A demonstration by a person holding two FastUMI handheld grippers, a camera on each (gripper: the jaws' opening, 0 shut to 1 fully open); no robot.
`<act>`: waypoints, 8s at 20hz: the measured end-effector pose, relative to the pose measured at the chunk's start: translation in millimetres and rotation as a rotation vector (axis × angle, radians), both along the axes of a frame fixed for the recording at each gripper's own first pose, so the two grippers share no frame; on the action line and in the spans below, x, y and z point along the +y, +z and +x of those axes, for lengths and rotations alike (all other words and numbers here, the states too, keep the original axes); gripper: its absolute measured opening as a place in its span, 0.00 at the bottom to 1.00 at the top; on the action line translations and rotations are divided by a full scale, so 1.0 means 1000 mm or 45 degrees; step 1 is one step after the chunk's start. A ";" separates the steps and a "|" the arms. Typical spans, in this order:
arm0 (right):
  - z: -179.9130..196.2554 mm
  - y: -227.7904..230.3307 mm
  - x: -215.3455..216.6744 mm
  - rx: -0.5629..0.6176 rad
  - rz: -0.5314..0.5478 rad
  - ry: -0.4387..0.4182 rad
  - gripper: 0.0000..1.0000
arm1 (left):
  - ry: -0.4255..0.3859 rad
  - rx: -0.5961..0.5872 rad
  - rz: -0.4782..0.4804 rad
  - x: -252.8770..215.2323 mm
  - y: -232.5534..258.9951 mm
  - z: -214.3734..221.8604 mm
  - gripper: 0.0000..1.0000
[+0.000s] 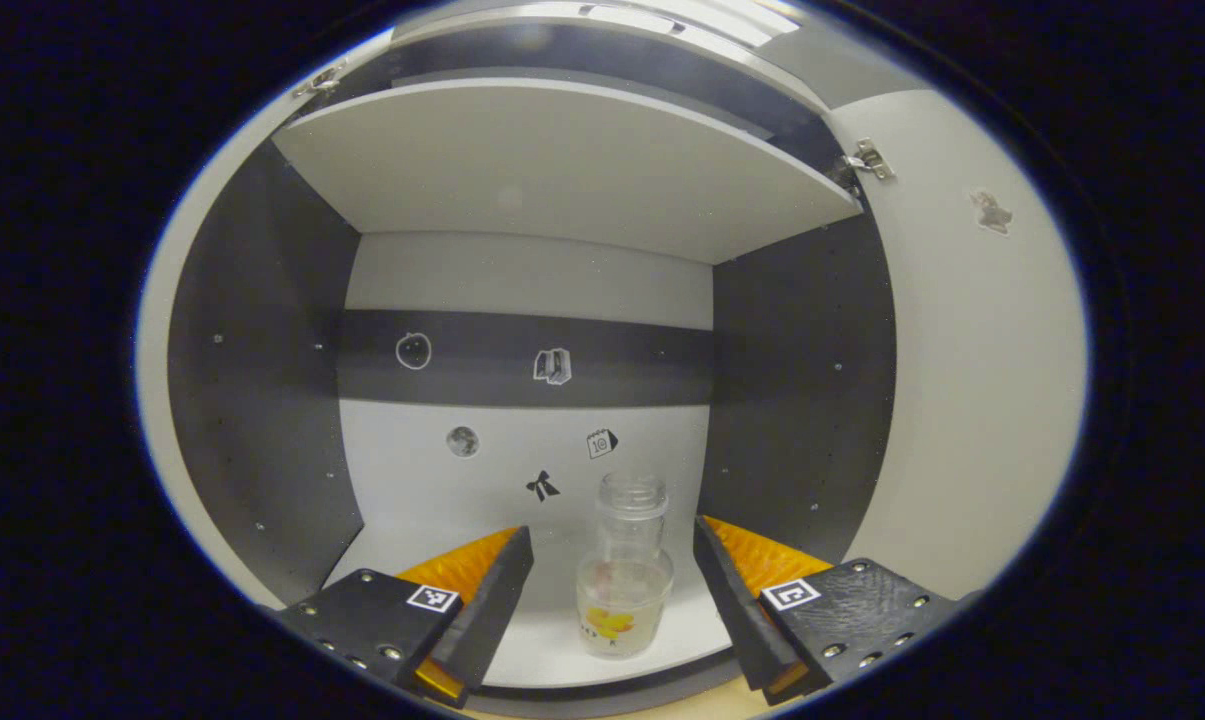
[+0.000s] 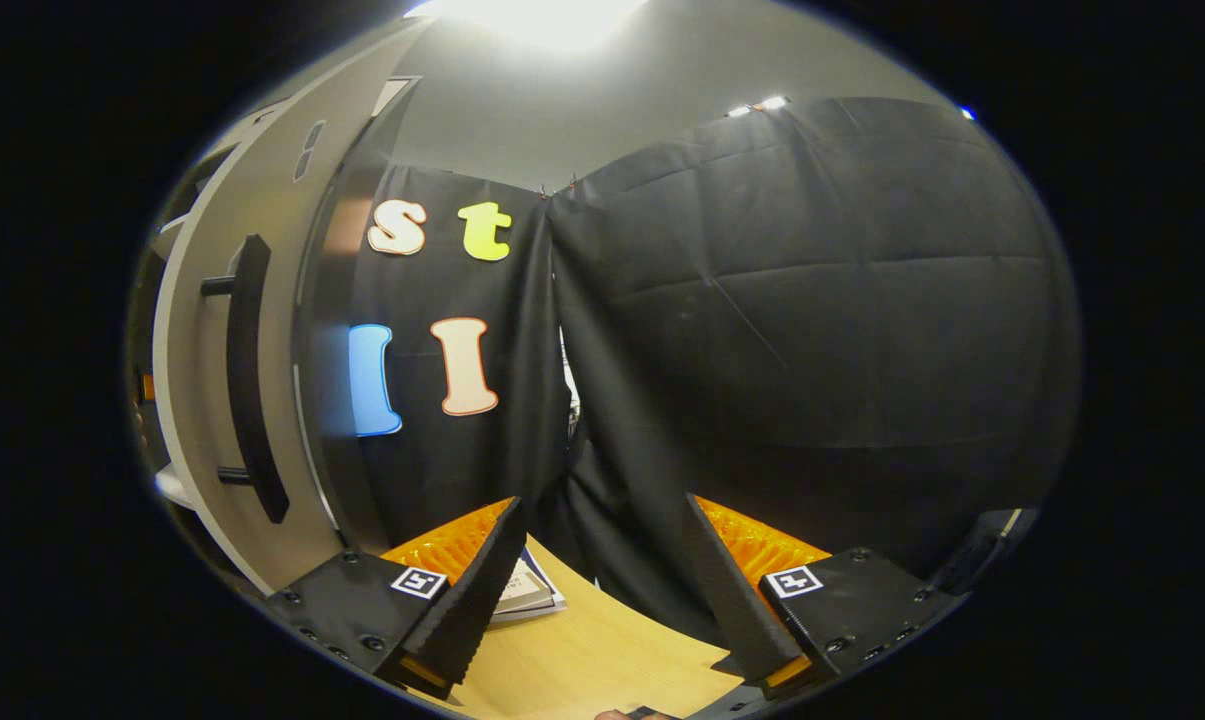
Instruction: Grasp the bottle in the cabinet with the left hand and place it on the coaster, then close the right door with the right hand and the left door with the left hand.
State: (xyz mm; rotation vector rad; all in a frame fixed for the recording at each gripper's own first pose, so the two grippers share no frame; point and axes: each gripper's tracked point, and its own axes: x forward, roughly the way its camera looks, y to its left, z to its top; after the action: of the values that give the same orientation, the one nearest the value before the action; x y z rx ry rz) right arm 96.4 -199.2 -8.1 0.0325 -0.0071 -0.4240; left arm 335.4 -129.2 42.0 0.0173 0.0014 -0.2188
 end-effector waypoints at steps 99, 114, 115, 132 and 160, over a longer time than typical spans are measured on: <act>0.000 -0.018 0.049 0.198 0.103 0.327 1.00 | 0.078 0.202 -0.007 0.032 -0.163 -0.339 0.95; 0.058 0.050 0.081 0.092 -0.016 0.774 1.00 | 0.502 0.163 0.037 0.056 -0.067 -0.331 0.95; 0.061 0.054 0.084 0.087 -0.017 0.811 0.97 | 0.522 0.163 0.036 0.054 -0.064 -0.331 0.95; 0.057 0.087 0.140 0.078 -0.041 0.933 0.96 | 0.502 0.115 0.028 0.083 -0.040 -0.321 0.94; 0.046 0.059 0.309 0.202 -0.111 1.108 0.92 | 0.699 0.054 0.117 0.242 -0.029 -0.403 0.95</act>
State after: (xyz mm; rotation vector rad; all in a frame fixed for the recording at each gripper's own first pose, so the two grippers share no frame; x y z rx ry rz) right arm 142.1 109.6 51.2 -0.0834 0.1408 0.4452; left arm -67.6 112.6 12.7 0.1024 0.0579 0.3303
